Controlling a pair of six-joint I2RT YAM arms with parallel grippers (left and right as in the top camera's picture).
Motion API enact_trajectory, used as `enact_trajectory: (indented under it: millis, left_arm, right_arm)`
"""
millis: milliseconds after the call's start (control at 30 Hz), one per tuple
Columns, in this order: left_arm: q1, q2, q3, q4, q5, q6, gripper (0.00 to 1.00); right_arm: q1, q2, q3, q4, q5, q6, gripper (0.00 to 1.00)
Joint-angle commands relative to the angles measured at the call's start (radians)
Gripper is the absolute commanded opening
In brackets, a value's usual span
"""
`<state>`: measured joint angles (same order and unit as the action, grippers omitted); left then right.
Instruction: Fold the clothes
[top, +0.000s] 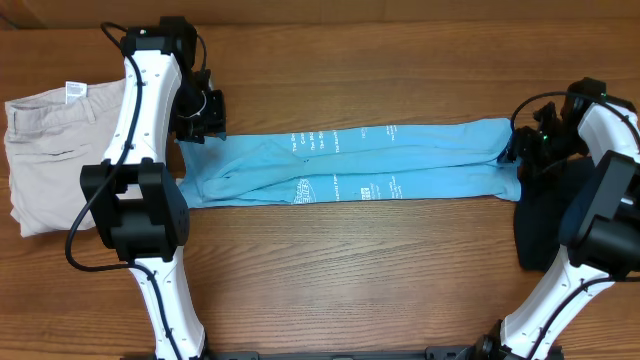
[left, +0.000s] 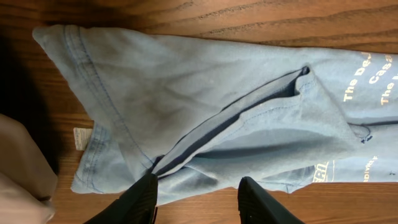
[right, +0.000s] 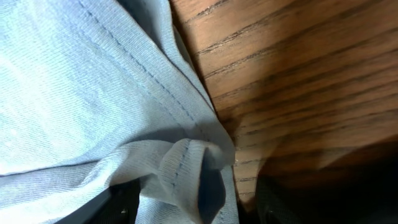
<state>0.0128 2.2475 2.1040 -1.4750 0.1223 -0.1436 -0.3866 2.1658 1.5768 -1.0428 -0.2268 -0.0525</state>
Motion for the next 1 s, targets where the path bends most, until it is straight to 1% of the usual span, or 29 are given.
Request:
enact_trajectory:
  millis: [0,67,100,167,333,367,433,500,567,600,633,733,800,867,967]
  left_arm:
    - [-0.001,-0.017,0.016,0.006,0.005,-0.01,0.47]
    - [-0.001,-0.017,0.016,0.007,0.005,-0.01,0.48]
    - [-0.001,-0.017,0.016,0.007,0.005,-0.01,0.48]
    - [-0.001,-0.017,0.016,0.007,0.005,-0.01,0.48]
    - [-0.001,-0.017,0.016,0.006,0.005,-0.01,0.48]
    - [-0.001,-0.017,0.016,0.006,0.005,-0.01,0.48]
    - [-0.001,-0.017,0.016,0.005,0.005,-0.01,0.48]
    - [-0.001,-0.017,0.016,0.005,0.005,-0.01,0.48]
    - [-0.001,-0.017,0.016,0.005,0.005,-0.01,0.48]
    - [-0.001,-0.017,0.016,0.005,0.005,-0.01,0.48]
    - [-0.001,-0.017,0.016,0.005,0.005,-0.01,0.48]
    - [-0.001,-0.017,0.016,-0.003,0.005,-0.01,0.48]
    - [-0.001,-0.017,0.016,-0.01,0.005,-0.01,0.47]
    - [-0.001,-0.017,0.016,-0.013,0.005,-0.01,0.47]
    - [0.0,-0.017,0.016,-0.013,0.005,-0.01,0.46]
  right_arm:
    - [0.006,0.056,-0.055,0.011,-0.041,-0.008,0.62]
    - [0.006,0.056,-0.055,0.013,-0.041,-0.004,0.61]
    - [0.006,0.056,-0.055,0.013,-0.042,-0.004,0.58]
    - [0.006,0.056,-0.055,0.012,-0.05,-0.004,0.56]
    - [0.006,0.056,-0.055,0.002,-0.134,-0.004,0.49]
    - [0.006,0.056,-0.055,-0.002,-0.142,-0.004,0.46]
    - [0.006,0.056,-0.055,-0.011,-0.142,-0.004,0.36]
    - [0.006,0.056,-0.055,-0.013,-0.142,-0.004,0.24]
    - [0.006,0.056,-0.055,-0.009,-0.142,-0.003,0.11]
    - [0.006,0.056,-0.055,-0.006,-0.142,-0.003,0.06]
    - [0.006,0.056,-0.055,-0.002,-0.142,0.0,0.04]
    - [0.002,0.056,-0.055,0.019,-0.141,0.005,0.04]
    - [-0.004,0.056,-0.048,0.027,-0.126,0.035,0.04]
    - [-0.016,0.054,-0.022,0.026,-0.079,0.087,0.04]
    - [-0.045,0.039,0.054,0.001,-0.054,0.109,0.04]
